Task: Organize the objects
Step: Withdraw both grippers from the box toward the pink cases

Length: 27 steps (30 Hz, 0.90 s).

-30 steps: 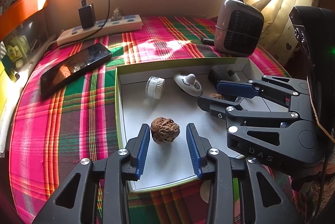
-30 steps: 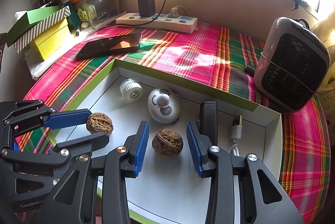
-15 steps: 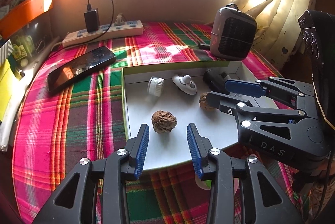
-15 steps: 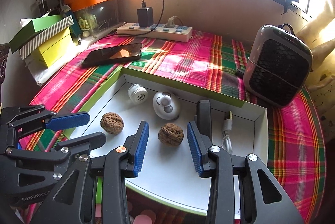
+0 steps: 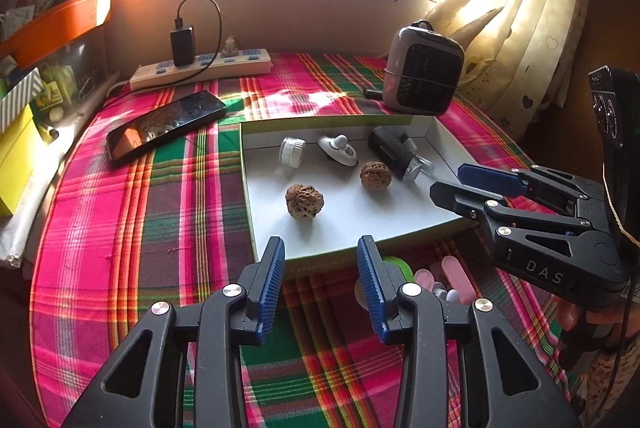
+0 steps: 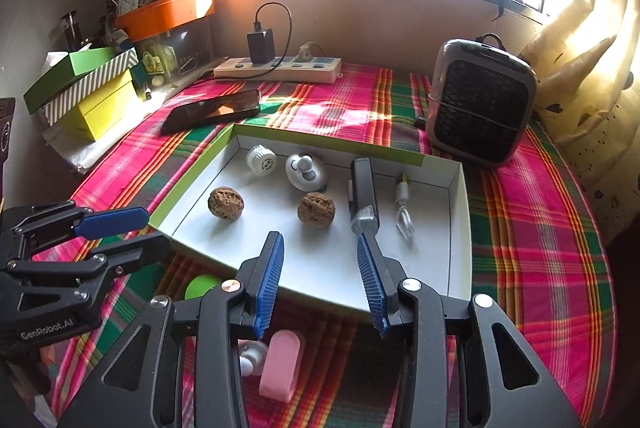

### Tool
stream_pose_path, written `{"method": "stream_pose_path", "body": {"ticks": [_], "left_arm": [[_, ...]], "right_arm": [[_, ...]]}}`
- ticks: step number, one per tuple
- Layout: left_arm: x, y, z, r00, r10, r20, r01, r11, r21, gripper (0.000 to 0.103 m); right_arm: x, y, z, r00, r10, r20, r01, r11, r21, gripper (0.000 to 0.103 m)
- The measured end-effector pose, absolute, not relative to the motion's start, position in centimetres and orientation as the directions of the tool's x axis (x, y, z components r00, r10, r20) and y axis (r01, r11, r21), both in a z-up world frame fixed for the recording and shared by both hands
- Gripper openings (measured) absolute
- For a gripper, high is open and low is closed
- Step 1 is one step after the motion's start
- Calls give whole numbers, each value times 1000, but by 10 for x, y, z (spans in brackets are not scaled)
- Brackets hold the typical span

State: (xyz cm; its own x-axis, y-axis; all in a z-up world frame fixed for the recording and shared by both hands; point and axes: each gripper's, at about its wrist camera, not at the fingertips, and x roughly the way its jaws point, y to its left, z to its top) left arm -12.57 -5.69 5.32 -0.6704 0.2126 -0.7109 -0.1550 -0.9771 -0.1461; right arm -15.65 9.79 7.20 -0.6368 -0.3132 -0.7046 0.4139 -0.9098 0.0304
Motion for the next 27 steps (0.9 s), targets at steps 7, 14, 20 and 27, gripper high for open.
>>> {"method": "stream_pose_path", "body": {"ticks": [7,14,20,27], "left_arm": [[-105,-57,49,-661,263,-703,-191,-965,-181,36],[-95,-51,37,-620,315,-718,-248,-948,-202,36],[-92,-43,28,-574,366,-733,-314,-925,-216,36],[-94,-35,22,-541,398,-741,-355,-907,-228,38]], "right_arm": [[-126,115,69,-651,-275,-708,365,-931,26,40],[-100,121,55,-637,-249,-730,334,-942,29,47],[-93,117,40,-605,-244,-758,334,-942,37,47],[-95,114,32,-575,-274,-771,344,-936,76,47]]}}
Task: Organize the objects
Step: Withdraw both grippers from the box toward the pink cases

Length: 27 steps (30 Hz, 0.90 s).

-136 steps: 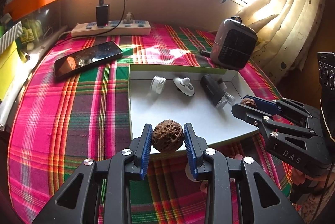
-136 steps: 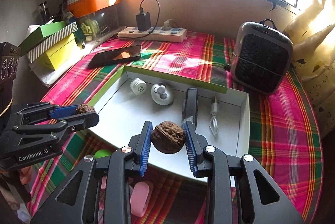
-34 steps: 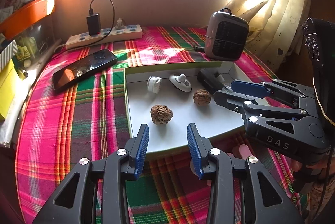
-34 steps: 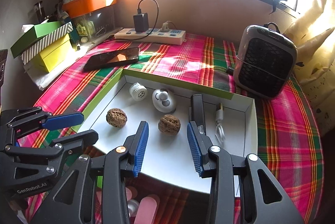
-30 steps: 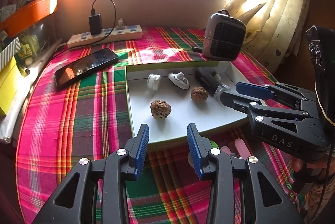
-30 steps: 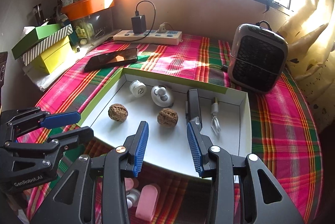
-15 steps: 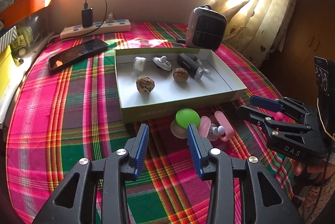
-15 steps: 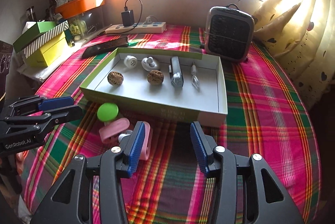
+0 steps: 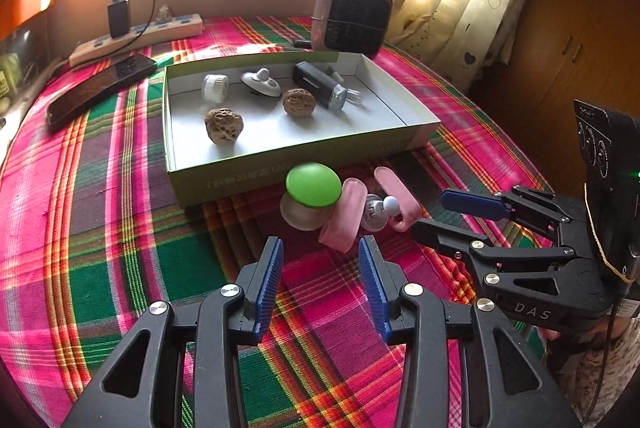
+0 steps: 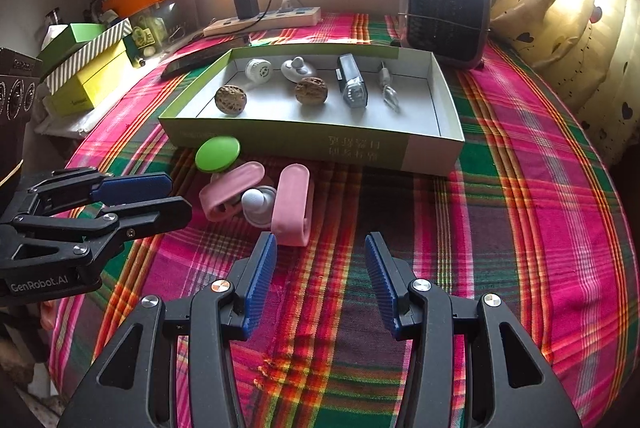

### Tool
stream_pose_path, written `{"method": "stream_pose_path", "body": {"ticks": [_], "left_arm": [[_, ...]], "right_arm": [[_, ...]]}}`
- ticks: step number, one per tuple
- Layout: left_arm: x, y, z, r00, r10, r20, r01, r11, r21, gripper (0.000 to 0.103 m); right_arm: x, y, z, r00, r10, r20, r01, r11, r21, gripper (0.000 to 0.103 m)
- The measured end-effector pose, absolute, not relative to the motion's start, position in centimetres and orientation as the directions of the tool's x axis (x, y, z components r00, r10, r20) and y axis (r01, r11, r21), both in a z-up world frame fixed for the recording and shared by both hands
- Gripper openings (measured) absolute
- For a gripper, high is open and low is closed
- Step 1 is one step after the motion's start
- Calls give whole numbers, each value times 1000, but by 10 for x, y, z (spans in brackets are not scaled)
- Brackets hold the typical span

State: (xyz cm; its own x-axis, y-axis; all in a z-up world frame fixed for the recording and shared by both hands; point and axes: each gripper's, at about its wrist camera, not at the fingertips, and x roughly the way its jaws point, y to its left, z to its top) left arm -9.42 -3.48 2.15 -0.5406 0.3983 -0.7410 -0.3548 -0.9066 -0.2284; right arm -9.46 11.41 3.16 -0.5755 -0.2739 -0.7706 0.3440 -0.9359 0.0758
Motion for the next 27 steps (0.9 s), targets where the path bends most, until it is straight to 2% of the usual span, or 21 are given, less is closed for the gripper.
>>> {"method": "stream_pose_path", "body": {"ticks": [16,23,27], "left_arm": [[-108,-15,14,-523,339,-782,-338,-925,-175,38],[-112,-4,12,-525,311,-792,-314,-936,-159,38],[-113,-4,11,-529,303,-793,-291,-942,-166,38]], "right_arm": [[-114,108,24,-552,-244,-797,408,-913,-3,47],[-120,120,25,-550,-253,-796,413,-911,5,47],[-123,113,24,-533,-287,-796,477,-879,-3,47]]}}
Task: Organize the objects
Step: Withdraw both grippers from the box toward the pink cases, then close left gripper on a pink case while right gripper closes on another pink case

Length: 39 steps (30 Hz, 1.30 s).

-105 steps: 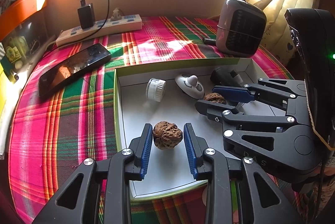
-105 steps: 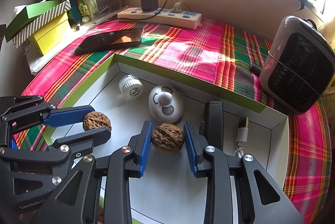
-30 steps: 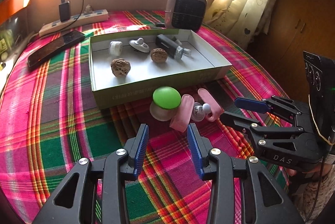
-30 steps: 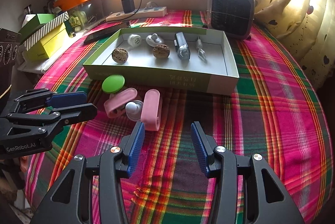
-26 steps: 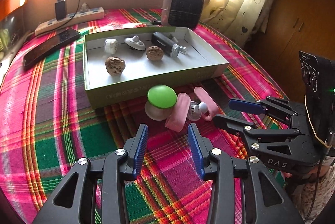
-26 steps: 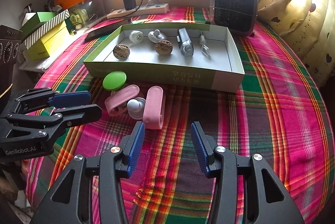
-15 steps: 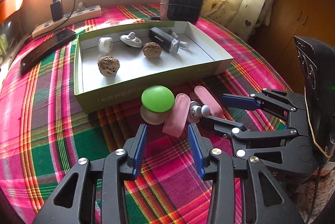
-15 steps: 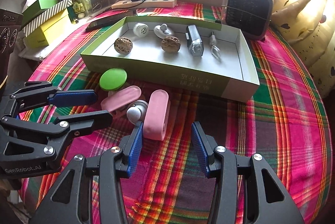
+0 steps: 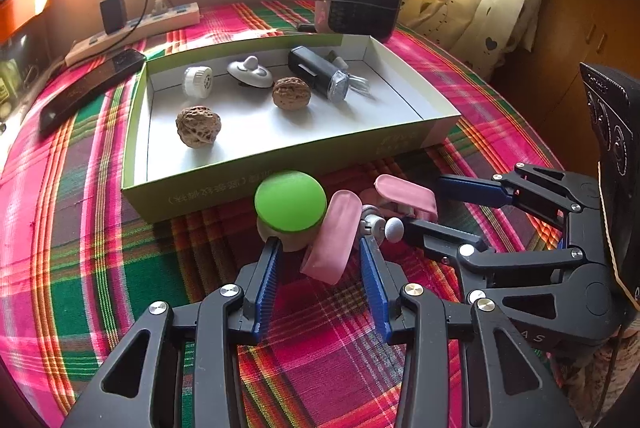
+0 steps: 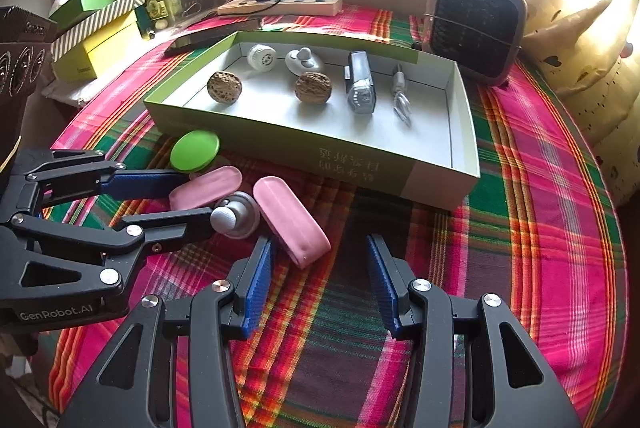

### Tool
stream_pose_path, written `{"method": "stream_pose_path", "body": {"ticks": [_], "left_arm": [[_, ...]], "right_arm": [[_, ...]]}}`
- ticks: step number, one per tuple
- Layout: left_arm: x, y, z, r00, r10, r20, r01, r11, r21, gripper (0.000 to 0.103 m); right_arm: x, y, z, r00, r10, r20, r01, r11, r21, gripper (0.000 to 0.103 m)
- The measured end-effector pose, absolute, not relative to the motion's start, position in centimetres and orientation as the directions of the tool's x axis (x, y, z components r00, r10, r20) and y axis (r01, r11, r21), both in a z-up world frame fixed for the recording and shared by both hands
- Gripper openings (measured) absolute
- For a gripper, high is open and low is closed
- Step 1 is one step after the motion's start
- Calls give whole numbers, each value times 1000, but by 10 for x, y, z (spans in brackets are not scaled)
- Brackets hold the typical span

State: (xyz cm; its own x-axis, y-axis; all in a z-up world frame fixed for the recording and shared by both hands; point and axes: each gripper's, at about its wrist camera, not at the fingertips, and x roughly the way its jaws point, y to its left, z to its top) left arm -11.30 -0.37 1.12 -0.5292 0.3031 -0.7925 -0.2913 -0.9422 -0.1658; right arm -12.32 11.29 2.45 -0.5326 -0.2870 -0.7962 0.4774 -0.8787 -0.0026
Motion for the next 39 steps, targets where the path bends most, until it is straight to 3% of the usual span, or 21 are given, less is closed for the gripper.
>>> {"method": "stream_pose_path", "body": {"ticks": [6,10,14,15,18,39], "left_arm": [[-111,-1,12,-536,281,-796,-268,-951,-155,37],[-111,2,12,-536,275,-798,-259,-953,-155,28],[-110,6,12,-541,253,-802,-248,-959,-135,22],[-109,6,12,-542,251,-802,-246,-960,-135,21],[-108,7,12,-543,248,-803,-233,-962,-140,16],[-74,-7,13,-545,219,-809,-183,-973,-140,16]], "right_arm": [[-127,110,24,-524,-307,-795,517,-856,-10,47],[-127,112,24,-520,-326,-790,533,-846,-1,45],[-126,115,25,-513,-344,-786,543,-840,13,21],[-125,115,25,-514,-343,-786,545,-839,10,19],[-124,118,25,-513,-345,-786,545,-839,12,19],[-97,146,25,-526,-317,-789,495,-869,19,19]]}}
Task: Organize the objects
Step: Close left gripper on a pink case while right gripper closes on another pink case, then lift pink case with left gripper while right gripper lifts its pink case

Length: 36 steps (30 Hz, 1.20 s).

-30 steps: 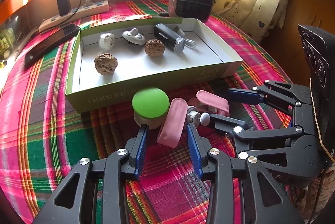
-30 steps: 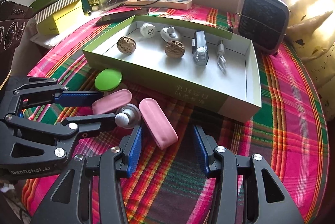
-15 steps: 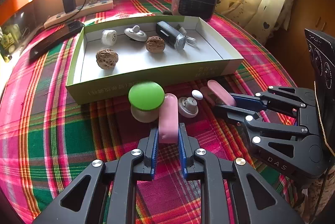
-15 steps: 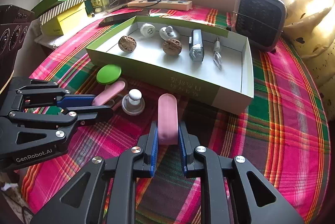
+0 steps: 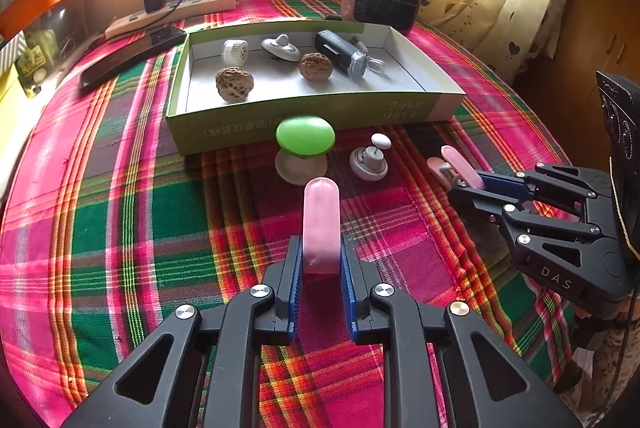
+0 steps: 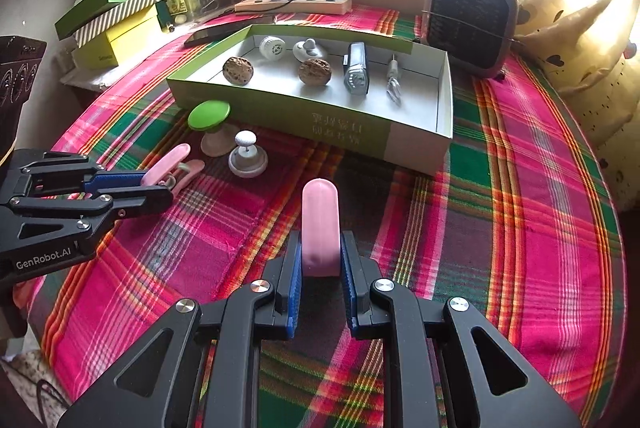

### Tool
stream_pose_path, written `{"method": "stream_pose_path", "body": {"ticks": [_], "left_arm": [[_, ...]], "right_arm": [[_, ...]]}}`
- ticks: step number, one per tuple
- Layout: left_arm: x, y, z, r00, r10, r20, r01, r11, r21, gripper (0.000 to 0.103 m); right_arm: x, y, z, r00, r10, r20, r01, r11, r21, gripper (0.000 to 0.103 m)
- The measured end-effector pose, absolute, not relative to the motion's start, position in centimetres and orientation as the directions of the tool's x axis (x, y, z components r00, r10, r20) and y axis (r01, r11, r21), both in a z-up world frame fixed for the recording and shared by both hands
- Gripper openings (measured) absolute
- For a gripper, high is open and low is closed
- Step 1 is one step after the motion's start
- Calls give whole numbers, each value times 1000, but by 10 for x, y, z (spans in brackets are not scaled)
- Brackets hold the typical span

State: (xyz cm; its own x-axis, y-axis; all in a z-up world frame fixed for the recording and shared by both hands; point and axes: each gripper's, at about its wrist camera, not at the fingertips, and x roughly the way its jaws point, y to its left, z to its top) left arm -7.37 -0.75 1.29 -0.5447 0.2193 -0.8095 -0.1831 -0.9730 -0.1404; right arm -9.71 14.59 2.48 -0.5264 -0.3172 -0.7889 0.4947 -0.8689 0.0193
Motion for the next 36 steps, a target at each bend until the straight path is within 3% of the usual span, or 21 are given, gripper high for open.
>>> {"method": "stream_pose_path", "body": {"ticks": [6,11,17,25,36], "left_arm": [[-73,-7,13,-545,220,-809,-182,-973,-143,17],[-77,-5,13,-544,228,-807,-190,-971,-146,24],[-84,-3,13,-552,222,-804,-182,-973,-143,27],[-86,-1,12,-564,204,-800,-193,-975,-113,27],[-85,-3,10,-582,177,-794,-178,-980,-88,16]], "right_arm": [[-95,150,25,-532,-316,-786,481,-876,27,19],[-96,148,25,-535,-316,-784,482,-876,24,19],[-101,145,24,-540,-313,-782,480,-877,20,25],[-102,142,24,-553,-299,-778,471,-882,4,25],[-101,140,25,-558,-293,-776,463,-886,2,19]]}}
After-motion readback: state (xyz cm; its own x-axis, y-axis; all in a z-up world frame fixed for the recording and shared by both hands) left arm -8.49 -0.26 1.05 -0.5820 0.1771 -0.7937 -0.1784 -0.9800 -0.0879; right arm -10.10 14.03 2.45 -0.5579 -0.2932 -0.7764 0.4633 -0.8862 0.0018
